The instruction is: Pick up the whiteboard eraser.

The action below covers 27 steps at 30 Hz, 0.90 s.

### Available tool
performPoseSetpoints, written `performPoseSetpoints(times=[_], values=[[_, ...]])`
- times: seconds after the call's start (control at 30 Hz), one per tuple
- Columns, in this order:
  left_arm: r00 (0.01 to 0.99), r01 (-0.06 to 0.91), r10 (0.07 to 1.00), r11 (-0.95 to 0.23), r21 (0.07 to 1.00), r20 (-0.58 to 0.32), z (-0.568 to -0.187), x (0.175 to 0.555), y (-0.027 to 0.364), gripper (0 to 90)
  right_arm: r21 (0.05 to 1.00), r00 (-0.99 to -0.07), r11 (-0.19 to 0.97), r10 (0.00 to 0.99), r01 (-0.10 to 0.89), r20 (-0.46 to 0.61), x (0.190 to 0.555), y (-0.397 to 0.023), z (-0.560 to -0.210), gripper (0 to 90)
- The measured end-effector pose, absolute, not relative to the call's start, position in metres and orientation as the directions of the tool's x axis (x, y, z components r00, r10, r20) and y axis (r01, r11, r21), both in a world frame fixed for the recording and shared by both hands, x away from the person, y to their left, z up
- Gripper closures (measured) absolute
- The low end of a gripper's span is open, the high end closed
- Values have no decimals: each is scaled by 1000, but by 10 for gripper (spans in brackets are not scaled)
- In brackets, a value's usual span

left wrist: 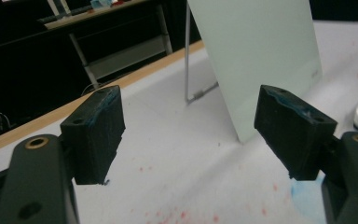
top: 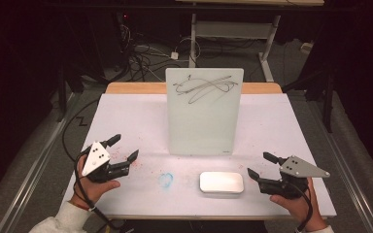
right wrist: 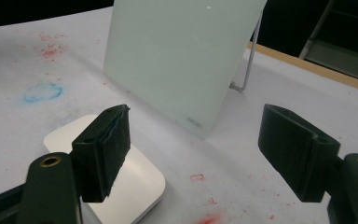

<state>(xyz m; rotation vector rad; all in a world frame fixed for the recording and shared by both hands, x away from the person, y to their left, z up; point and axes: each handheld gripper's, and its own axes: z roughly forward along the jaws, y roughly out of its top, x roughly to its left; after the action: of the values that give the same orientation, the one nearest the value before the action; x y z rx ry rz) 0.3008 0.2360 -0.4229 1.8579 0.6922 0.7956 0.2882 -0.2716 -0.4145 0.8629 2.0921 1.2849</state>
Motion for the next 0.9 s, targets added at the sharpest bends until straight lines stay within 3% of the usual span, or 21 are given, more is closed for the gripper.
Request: performPoseSetpoints(times=[0.23,0.33,0.5,0.67,0.9], values=[[680,219,702,-469,855,211,-442,286,226,219,883,-694,400,709,247,-127,286,-276,-417,256],[701,215,668,-533,819,250,-450,283,216,219,863,-721,435,681,259,-126,289,-278,-417,249],[703,228,668,-536,813,244,-453,285,215,210,812,-768,512,627,281,-130,300,-278,-414,239],[704,233,660,-563,793,262,-457,287,215,210,756,-845,594,524,275,-104,330,-260,-407,234],[693,265,668,-585,766,270,-460,286,216,210,570,-942,800,311,187,-128,343,-212,-420,234]])
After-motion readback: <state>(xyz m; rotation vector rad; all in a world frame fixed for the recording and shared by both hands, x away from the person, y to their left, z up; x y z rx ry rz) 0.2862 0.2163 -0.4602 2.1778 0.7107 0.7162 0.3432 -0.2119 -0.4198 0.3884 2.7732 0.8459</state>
